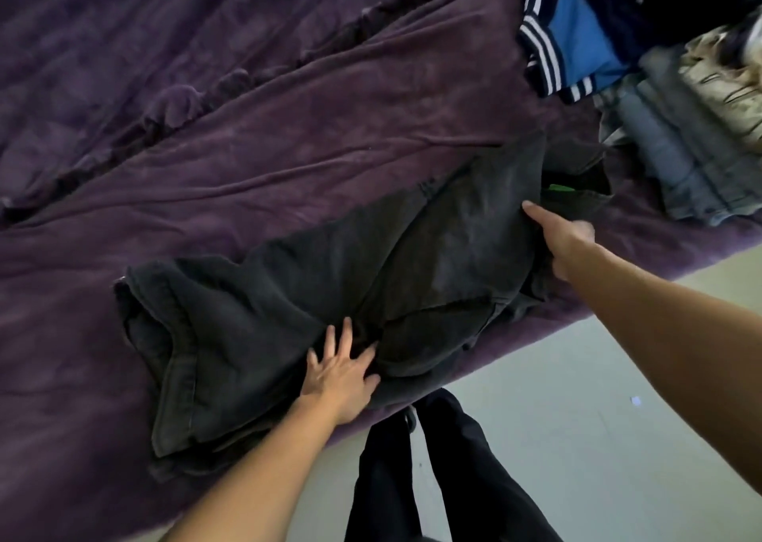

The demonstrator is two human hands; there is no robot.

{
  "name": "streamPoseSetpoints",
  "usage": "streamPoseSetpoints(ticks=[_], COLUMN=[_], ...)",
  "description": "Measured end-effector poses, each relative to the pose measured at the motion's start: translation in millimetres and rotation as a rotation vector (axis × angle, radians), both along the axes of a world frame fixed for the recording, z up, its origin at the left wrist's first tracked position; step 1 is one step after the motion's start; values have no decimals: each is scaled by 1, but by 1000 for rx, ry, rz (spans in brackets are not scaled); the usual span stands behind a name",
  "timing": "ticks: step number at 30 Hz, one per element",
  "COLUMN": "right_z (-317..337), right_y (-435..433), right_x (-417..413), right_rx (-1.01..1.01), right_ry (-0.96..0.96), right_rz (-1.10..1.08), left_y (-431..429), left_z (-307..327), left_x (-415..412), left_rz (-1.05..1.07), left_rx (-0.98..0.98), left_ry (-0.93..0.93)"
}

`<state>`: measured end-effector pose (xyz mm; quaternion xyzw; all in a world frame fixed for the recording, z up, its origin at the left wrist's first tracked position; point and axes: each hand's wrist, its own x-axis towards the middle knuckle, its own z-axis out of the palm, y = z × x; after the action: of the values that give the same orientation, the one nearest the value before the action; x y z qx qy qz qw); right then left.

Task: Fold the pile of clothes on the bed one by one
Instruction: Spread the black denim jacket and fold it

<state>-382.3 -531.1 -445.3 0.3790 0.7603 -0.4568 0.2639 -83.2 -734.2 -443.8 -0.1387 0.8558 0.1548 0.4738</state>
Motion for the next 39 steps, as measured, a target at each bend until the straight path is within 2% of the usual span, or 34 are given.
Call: streamPoseSetpoints(ticks=[4, 7, 10, 12, 14, 16, 17, 19, 21, 24, 26, 27, 29, 31, 33, 36, 39], right_z=[-1, 18, 49, 64, 71, 67, 60, 41, 27, 20, 26, 31, 40, 39, 30, 4, -8], right_y=[-17, -27, -31, -36, -47, -62, -68, -76, -83, -87, -83, -80, -72, -65, -61, -61, -66], right_x=[-11, -8, 11, 33, 59, 84, 96, 122, 143, 151, 138, 129, 108, 81, 60, 50, 48], right_rx=[-187, -139, 9, 190, 321, 403, 441, 488, 502, 439, 269, 147, 18, 100, 150, -21, -87], right_ry=[-32, 235, 590, 809, 949, 934, 856, 615, 430, 351, 280, 262, 342, 435, 325, -13, -170], right_rz=[2, 141, 544, 933, 1308, 1577, 1707, 1922, 2018, 2013, 1948, 1835, 1436, 1081, 967, 885, 889], left_y=[-11, -14, -17, -23, -33, -49, -56, -65, -65, -52, -41, -38, -37, -38, -36, -33, -36], left_z=[5, 16, 29, 36, 40, 45, 47, 53, 56, 55, 49, 44, 33, 21, 8, -10, -17], left_x=[-12, -15, -11, -3, 3, 3, 2, -1, -9, -27, -38, -42, -48, -51, -52, -54, -55], left_rz=[56, 171, 335, 499, 683, 845, 882, 837, 682, 320, 142, 113, 109, 111, 91, 98, 212], left_rx=[57, 93, 99, 97, 76, 16, -33, -125, -144, -110, -83, -58, -10, 23, 25, -15, 14], left_ry=[-93, -72, 29, 116, 207, 316, 378, 494, 600, 629, 537, 460, 311, 210, 144, 125, 187])
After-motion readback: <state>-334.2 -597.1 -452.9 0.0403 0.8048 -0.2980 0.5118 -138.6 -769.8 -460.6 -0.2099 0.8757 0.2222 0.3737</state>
